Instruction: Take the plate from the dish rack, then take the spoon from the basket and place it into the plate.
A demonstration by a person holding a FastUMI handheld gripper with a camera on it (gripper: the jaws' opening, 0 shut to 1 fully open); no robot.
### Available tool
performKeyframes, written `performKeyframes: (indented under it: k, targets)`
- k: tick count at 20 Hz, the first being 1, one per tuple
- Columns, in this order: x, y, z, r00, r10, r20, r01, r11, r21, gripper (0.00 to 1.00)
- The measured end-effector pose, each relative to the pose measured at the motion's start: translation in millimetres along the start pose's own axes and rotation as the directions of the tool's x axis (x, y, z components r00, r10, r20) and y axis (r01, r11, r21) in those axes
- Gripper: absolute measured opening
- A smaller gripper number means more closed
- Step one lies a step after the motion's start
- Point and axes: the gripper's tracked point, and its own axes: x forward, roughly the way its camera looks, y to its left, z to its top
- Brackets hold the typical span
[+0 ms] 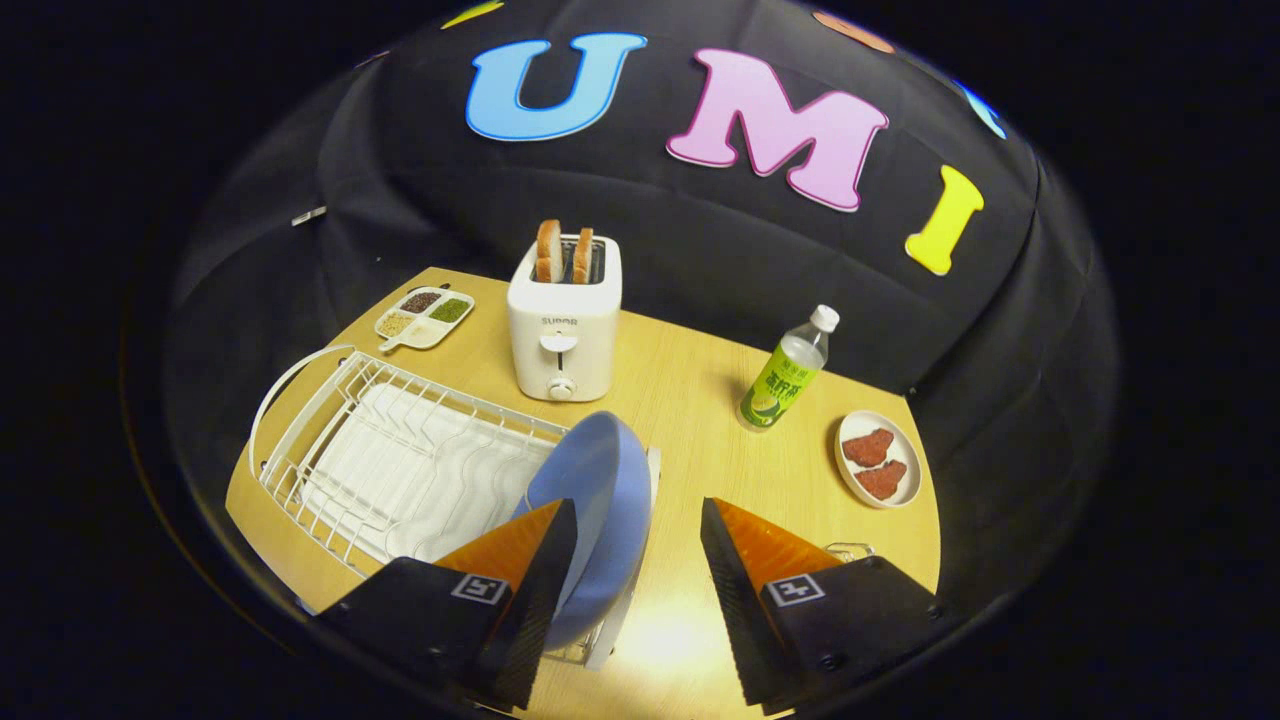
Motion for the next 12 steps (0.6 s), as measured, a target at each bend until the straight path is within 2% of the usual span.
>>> performKeyframes:
  k: [3, 5, 6, 10, 12]
  targets:
    - [10, 14, -10, 0.995, 0.075, -0.069, -0.069, 0.993, 0.092, 0.66]
    - [14, 23, -14, 0.989, 0.113, -0.093, -0.099, 0.984, 0.146, 0.52]
    - [16, 22, -12, 0.989, 0.109, -0.095, -0.094, 0.984, 0.153, 0.45]
    - [18, 19, -11, 0.989, 0.105, -0.101, -0.085, 0.979, 0.183, 0.38]
    - [18, 9, -3, 0.995, 0.059, -0.085, -0.041, 0.979, 0.199, 0.34]
